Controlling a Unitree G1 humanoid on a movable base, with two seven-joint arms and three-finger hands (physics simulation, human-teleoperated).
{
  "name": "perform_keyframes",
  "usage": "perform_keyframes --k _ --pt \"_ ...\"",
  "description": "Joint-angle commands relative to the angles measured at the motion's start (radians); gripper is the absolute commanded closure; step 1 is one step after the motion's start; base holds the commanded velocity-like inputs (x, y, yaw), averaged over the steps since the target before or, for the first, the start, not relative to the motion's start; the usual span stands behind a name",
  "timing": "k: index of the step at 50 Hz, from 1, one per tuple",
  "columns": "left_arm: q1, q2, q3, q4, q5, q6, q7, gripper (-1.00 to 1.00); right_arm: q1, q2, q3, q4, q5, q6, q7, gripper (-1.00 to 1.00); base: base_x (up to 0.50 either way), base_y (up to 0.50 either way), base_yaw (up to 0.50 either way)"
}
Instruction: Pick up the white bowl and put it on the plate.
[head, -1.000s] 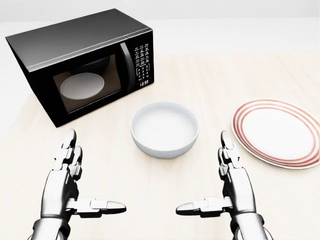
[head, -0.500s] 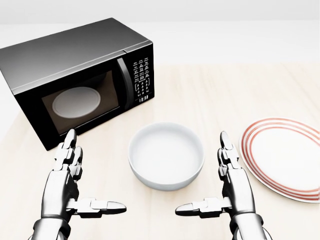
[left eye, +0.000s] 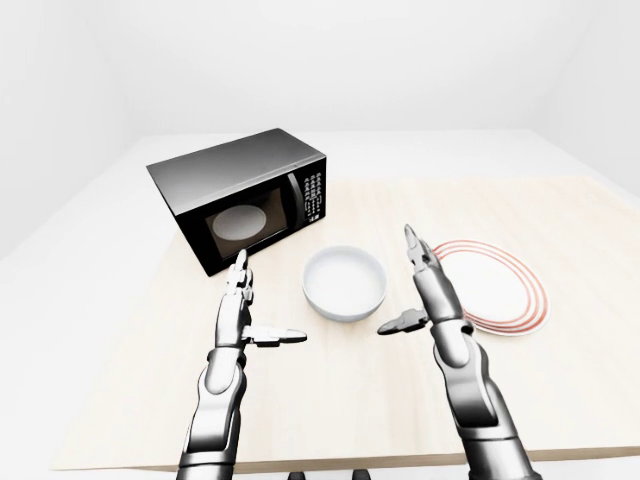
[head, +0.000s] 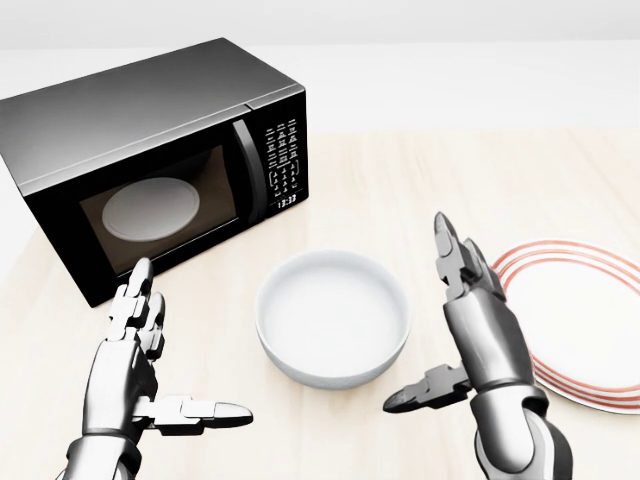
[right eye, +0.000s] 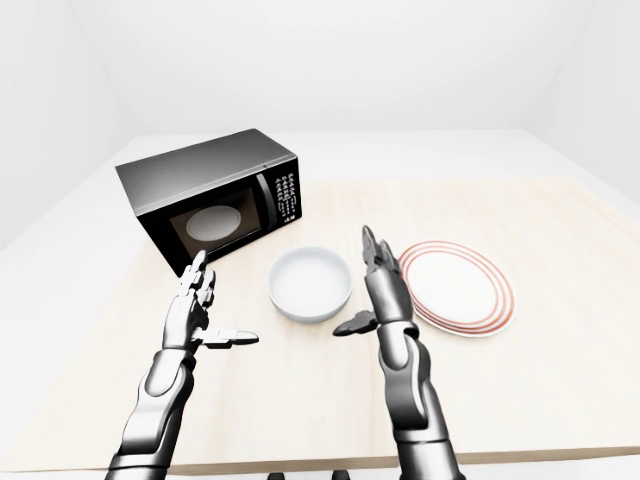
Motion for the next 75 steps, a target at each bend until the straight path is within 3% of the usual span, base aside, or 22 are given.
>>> perform_keyframes --k 1,6,8,14,19,28,31,32,35,47,53,75 --pt "-0.002 0.0 0.0 0.005 0.002 -0.001 0.001 -1.0 -0.021 -0.01 0.011 -0.028 -0.24 0.0 0.046 -1.0 0.0 0.0 0.0" --pt "-0.001 -0.001 -0.002 -0.002 0.004 0.004 0.002 -1.0 -0.037 -0.013 0.022 -0.01 -0.301 -0.003 0.083 -1.0 0.0 0.0 0.0" --pt "-0.002 0.0 -0.001 0.011 0.003 -0.006 0.002 -1.0 -0.046 -0.019 0.032 0.021 -0.338 -0.018 0.093 -1.0 0.0 0.0 0.0" --pt "-0.001 0.0 -0.001 -0.002 0.003 0.005 0.001 -1.0 -0.093 -0.031 0.033 0.082 -0.419 -0.057 0.13 -1.0 0.0 0.0 0.0" --pt "-0.004 0.001 0.0 0.009 0.003 -0.003 0.001 -1.0 -0.114 -0.028 0.034 0.104 -0.448 -0.075 0.145 -1.0 0.0 0.0 0.0" --pt "0.002 0.0 -0.001 -0.012 0.003 0.012 0.001 -1.0 -0.143 -0.015 0.061 0.145 -0.513 -0.105 0.161 -1.0 0.0 0.0 0.0" --pt "0.004 0.0 -0.001 -0.023 0.003 0.021 0.0 -1.0 -0.134 -0.013 0.076 0.127 -0.543 -0.125 0.194 -1.0 0.0 0.0 0.0" --pt "0.003 0.0 0.0 -0.015 0.002 0.013 -0.001 -1.0 -0.127 -0.017 0.087 0.112 -0.552 -0.149 0.217 -1.0 0.0 0.0 0.0" --pt "0.001 0.0 0.0 -0.008 0.002 0.008 -0.001 -1.0 -0.112 -0.013 0.099 0.068 -0.574 -0.175 0.279 -1.0 0.0 0.0 0.0" --pt "-0.003 0.001 0.0 0.002 0.002 0.003 -0.001 -1.0 -0.094 -0.021 0.103 0.007 -0.6 -0.175 0.541 -1.0 0.0 0.0 0.0" --pt "-0.004 0.0 0.0 0.005 0.003 0.002 0.0 -1.0 -0.129 -0.013 0.092 -0.012 -0.597 -0.175 0.624 -1.0 0.0 0.0 0.0" --pt "-0.002 0.001 0.0 0.008 0.001 -0.003 -0.002 -1.0 -0.229 0.014 0.113 0.052 -0.618 -0.175 0.648 -1.0 0.0 0.0 0.0"
